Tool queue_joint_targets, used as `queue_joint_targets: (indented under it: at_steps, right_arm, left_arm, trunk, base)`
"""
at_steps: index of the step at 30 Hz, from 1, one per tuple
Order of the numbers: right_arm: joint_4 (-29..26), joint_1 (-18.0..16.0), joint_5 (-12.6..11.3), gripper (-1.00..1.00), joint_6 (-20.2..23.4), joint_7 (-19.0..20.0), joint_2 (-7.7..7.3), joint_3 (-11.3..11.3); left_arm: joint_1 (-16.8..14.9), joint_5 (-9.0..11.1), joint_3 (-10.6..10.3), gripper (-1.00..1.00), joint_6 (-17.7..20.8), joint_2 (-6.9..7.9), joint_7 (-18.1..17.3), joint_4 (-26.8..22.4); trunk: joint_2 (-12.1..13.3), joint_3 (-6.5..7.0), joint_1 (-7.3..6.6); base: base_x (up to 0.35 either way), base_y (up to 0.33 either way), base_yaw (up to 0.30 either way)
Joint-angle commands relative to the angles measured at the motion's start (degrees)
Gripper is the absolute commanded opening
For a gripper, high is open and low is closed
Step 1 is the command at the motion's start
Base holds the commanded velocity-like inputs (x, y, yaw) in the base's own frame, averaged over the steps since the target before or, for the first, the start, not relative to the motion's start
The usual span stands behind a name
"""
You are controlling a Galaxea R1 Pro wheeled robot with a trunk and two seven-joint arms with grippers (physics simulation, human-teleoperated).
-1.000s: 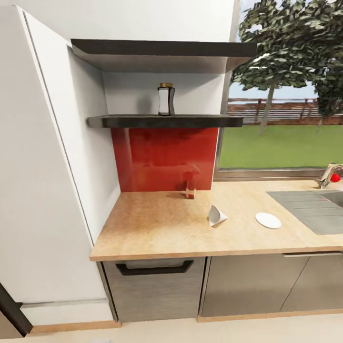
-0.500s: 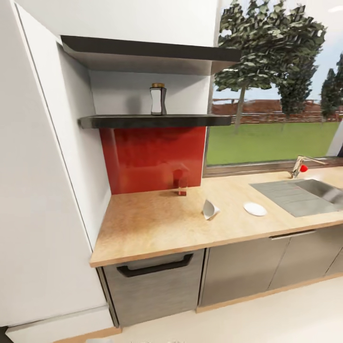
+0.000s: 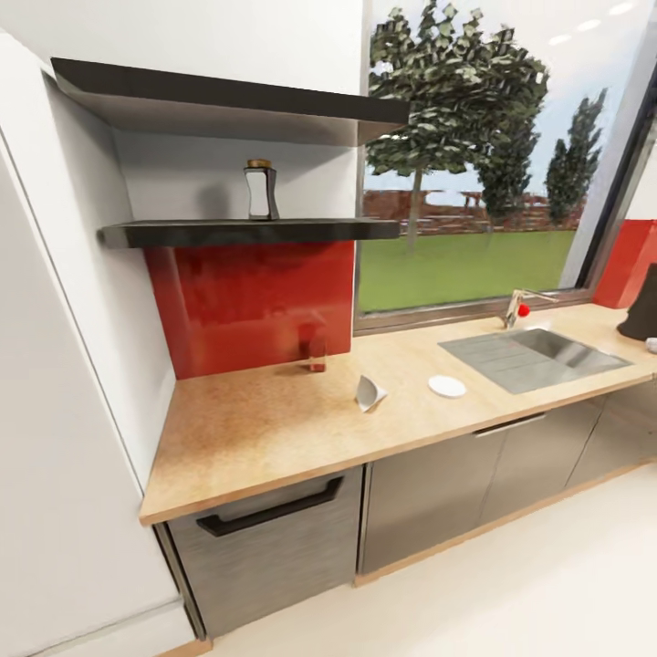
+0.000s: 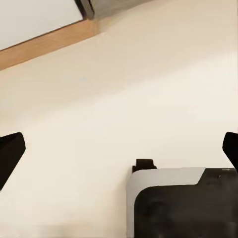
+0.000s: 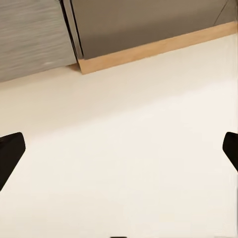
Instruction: Set up a coffee station on the kitchen countertop: keep the coffee maker on the countertop, move the bottle of coffee from the kitchen shelf to the counter next to the coffee maker, place a paper coffee filter on top of the coffee maker, put the saucer next to the coffee maker with the coffee cup on the saucer, and place the electric kettle next to the coffee maker.
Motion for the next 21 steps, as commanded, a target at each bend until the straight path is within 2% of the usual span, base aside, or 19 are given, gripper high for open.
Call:
queue_joint_targets:
  at_steps: [1,2,5,7,10,17,18,19,21]
  right_arm:
    - [0.0,0.0,0.0,1.00,-0.1,0.0,0.01,0.0]
    - [0.0,0.0,0.0,1.00,-0.1,0.0,0.01,0.0]
    - [-0.1,0.0,0.0,1.00,-0.2,-0.1,0.01,0.0]
    - [-0.3,0.0,0.0,1.00,-0.2,-0.1,0.01,0.0]
    - [-1.1,0.0,0.1,1.00,-0.2,-0.1,0.01,0.0]
    - [-5.3,0.0,0.0,1.00,-0.1,-0.1,0.08,-0.1]
    - [-5.5,0.0,0.0,1.00,-0.1,-0.1,0.09,-0.3]
    - [-8.5,0.0,0.1,1.00,0.1,-0.1,0.21,-2.2]
    - [-11.4,0.0,0.2,1.00,0.3,-0.7,0.37,-2.3]
  left_arm:
    - [0.4,-0.1,0.1,1.00,-0.1,0.17,0.1,2.6]
    - [0.6,-0.1,0.1,1.00,0.2,0.33,0.4,4.0]
    - [1.5,0.1,0.1,1.00,6.0,0.59,2.9,6.0]
    - [1.9,0.1,0.2,1.00,10.1,0.70,6.3,6.3]
    - [2.2,0.0,0.1,1.00,11.3,0.71,7.7,6.4]
    - [2.7,-0.3,-0.4,1.00,12.0,0.49,8.1,6.4]
    - [2.7,-0.3,-0.4,1.00,12.0,0.50,8.1,6.4]
    - [3.2,-0.3,-0.5,1.00,12.0,0.56,8.2,6.4]
    - [3.5,-0.3,-0.5,1.00,12.0,0.56,8.2,6.4]
  trunk:
    - [-0.1,-0.07,0.03]
    - [-0.1,-0.07,0.03]
    - [-0.1,-0.07,0.03]
    - [-0.1,-0.07,0.03]
    - [-0.1,-0.07,0.03]
    - [-0.1,-0.07,0.03]
    - [-0.1,-0.07,0.03]
    - [-0.1,-0.07,0.03]
    - [-0.1,-0.07,0.03]
  base:
    - [0.000,0.000,-0.180]
    - [0.000,0.000,-0.115]
    - [0.000,0.000,-0.032]
    - [0.000,0.000,-0.007]
    - [0.000,0.000,-0.003]
    - [0.000,0.000,0.000]
    - [0.000,0.000,0.000]
    - [0.000,0.270,0.000]
    - [0.000,0.282,0.000]
